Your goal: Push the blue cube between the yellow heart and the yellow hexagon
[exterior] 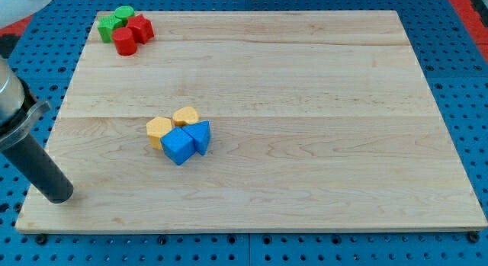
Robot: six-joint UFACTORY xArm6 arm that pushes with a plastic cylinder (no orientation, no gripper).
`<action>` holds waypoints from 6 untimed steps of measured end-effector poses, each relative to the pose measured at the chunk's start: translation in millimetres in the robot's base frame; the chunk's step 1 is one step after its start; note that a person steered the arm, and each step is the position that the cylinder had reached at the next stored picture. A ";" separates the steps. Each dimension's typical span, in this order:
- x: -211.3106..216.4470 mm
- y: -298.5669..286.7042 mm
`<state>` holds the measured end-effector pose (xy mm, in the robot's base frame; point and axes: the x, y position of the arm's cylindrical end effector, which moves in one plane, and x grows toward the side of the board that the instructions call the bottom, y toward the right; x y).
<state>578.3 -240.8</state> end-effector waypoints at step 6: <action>-100.0 127.2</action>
